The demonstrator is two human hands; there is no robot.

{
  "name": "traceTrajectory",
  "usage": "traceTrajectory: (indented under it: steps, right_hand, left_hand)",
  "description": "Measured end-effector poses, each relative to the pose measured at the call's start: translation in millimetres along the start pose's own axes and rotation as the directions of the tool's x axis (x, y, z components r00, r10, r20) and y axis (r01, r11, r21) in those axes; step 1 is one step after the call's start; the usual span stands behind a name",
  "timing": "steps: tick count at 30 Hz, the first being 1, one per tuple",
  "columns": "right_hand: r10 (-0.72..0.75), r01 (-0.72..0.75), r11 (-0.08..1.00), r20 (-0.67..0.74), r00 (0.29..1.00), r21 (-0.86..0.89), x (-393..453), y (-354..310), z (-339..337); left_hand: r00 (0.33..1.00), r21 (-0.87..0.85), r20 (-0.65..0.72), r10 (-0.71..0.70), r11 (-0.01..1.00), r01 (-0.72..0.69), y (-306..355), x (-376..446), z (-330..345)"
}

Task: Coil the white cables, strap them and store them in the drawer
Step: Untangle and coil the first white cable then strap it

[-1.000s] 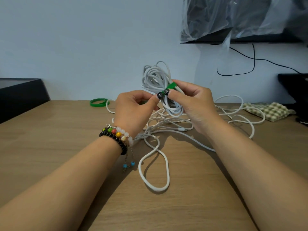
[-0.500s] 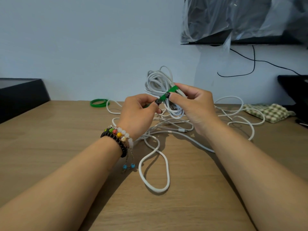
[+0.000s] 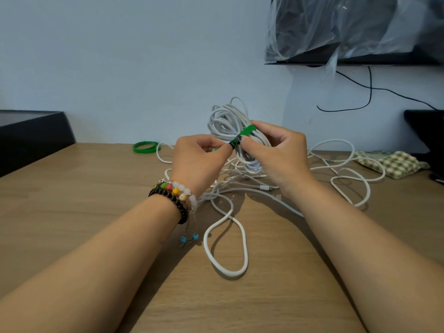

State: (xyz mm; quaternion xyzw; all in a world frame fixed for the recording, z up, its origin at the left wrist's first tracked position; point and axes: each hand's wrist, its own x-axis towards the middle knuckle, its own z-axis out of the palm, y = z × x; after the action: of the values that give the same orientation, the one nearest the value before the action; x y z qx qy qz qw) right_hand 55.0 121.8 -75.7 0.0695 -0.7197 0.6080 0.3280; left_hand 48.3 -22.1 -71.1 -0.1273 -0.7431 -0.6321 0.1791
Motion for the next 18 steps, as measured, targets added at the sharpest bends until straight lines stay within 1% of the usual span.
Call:
traceTrajectory:
  steps: [4, 12, 14, 18]
  right_hand:
    - [-0.031, 0.03, 0.999, -0.008, 0.999, -0.044, -1.6, -1.9, 0.9]
    - [-0.046, 0.044, 0.997, -0.034, 0.998, -0.058, -0.3, -1.2, -1.8]
    - [-0.05, 0.048, 0.997, -0.035, 0.998, -0.065, 0.3, -0.7, -2.2]
    - [-0.04, 0.038, 0.997, -0.024, 0.999, -0.066, 1.3, -0.3, -3.8]
  left_hand:
    - [1.0, -0.014, 0.002, 0.016, 1.0, -0.015, -0.7, 0.8, 0.5]
    - [0.996, -0.113, 0.083, 0.028, 0.993, -0.019, 1.5, -2.5, 2.1]
    - [0.995, -0.135, 0.096, 0.001, 0.991, 0.012, 0.7, -2.4, 2.0]
    - [0.985, -0.21, 0.142, -0.097, 0.97, 0.126, 0.6, -3.4, 1.4]
